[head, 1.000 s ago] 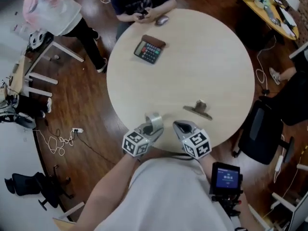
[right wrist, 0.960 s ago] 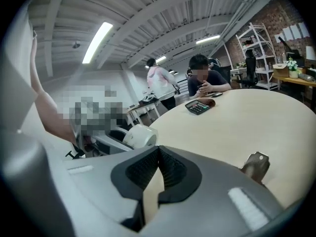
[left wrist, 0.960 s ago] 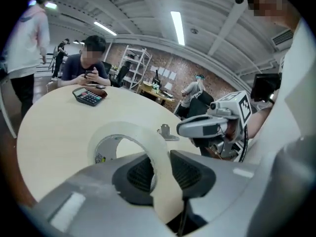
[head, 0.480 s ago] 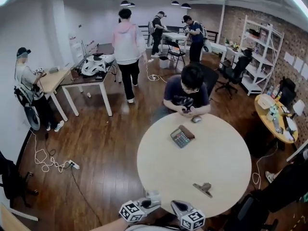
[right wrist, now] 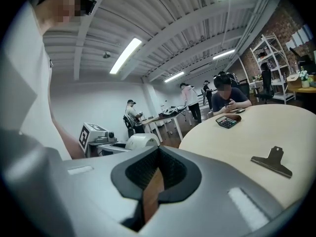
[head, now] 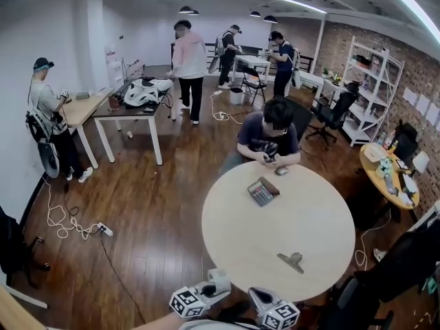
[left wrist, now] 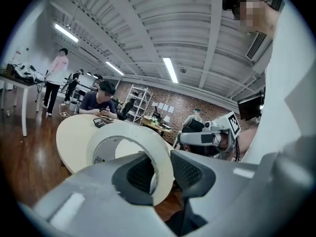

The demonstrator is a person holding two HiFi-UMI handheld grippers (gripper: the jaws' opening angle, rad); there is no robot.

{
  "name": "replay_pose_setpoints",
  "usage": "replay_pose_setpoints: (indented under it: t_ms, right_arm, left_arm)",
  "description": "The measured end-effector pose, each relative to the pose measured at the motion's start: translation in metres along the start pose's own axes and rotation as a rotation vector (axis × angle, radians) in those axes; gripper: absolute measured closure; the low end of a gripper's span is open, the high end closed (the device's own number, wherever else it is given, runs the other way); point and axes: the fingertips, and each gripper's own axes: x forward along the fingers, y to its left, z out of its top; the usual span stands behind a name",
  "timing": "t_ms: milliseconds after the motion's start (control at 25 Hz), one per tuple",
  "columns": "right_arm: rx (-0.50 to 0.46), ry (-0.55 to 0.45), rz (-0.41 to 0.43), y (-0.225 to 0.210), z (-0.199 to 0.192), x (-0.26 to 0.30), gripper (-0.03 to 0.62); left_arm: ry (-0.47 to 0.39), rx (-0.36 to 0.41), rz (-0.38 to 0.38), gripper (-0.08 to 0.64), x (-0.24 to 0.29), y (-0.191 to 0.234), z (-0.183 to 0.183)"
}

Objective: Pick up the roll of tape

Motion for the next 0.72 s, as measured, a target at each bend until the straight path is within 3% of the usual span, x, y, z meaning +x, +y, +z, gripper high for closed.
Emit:
replay_pose_setpoints:
  t_ms: [400, 720]
  right_arm:
    - [-0.016, -0.054, -0.028, 0.031, -0.008, -0.017, 0.584]
    - [-0.013, -0.057, -0.014, 0.027, 0.000, -0.015, 0.585]
  left_arm:
    - [-0.027, 0.008, -0.037, 0.451, -0.019, -0.029, -0.011]
    - [-0.033, 0.002, -0.027, 0.449, -0.016, -0.029, -0.005]
